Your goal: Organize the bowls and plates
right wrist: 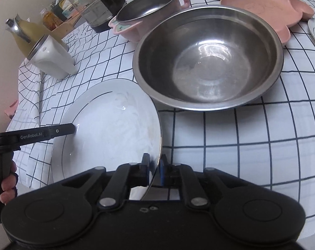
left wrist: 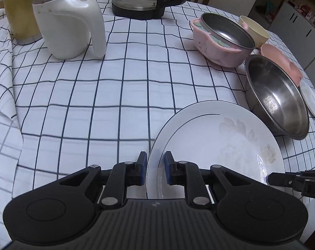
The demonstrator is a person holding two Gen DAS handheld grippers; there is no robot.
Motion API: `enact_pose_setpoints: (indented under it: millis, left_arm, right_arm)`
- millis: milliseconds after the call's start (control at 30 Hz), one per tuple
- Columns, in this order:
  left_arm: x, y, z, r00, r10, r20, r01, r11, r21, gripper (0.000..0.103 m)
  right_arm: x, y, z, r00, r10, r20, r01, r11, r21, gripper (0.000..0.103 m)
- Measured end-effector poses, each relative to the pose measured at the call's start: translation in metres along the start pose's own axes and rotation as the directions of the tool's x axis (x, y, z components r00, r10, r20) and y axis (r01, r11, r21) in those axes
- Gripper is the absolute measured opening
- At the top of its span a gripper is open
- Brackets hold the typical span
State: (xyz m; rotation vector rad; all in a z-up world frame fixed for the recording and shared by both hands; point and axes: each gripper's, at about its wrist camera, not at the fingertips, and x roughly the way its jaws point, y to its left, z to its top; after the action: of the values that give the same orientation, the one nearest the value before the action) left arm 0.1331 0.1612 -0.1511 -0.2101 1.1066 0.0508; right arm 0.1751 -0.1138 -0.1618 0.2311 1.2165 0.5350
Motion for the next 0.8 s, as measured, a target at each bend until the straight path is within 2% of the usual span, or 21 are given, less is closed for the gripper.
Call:
enact_pose_setpoints:
  millis: [167,333,467,600,800]
  left_arm:
    - [-0.014,-0.01,-0.021,1.0,-0.014,0.0,0.014,1.0,-0.015,0.015]
    - [-0.028,-0.035,-0.048,0.999,-0.036,-0.002,0.036,0.999,0.0,0.015]
    - [-0.038,-0.061,-0.065,0.999,-0.033,-0.002,0.033,0.999,0.043,0.015]
    - [-0.041,-0.079,-0.08,0.998,-0.064,-0.017,0.065,0.996,0.062,0.015]
    - [-0.041,-0.103,-0.089,0.997,-0.079,-0.025,0.081,0.99,0.114,0.015]
  right_arm:
    - [-0.012,-0.008,-0.014,1.0,0.01,-0.024,-0.01,1.0,0.005,0.009]
    - [-0.031,-0.022,-0.035,0.999,0.007,-0.042,-0.007,1.0,-0.004,0.009]
    - [-0.05,-0.036,-0.047,0.999,-0.01,-0.041,0.011,1.0,0.003,0.009]
    - [-0.067,-0.048,-0.055,0.999,-0.034,-0.027,0.034,0.999,-0.003,0.009]
    - [-0.081,-0.072,-0.062,0.998,-0.061,-0.025,0.062,0.998,0.023,0.009]
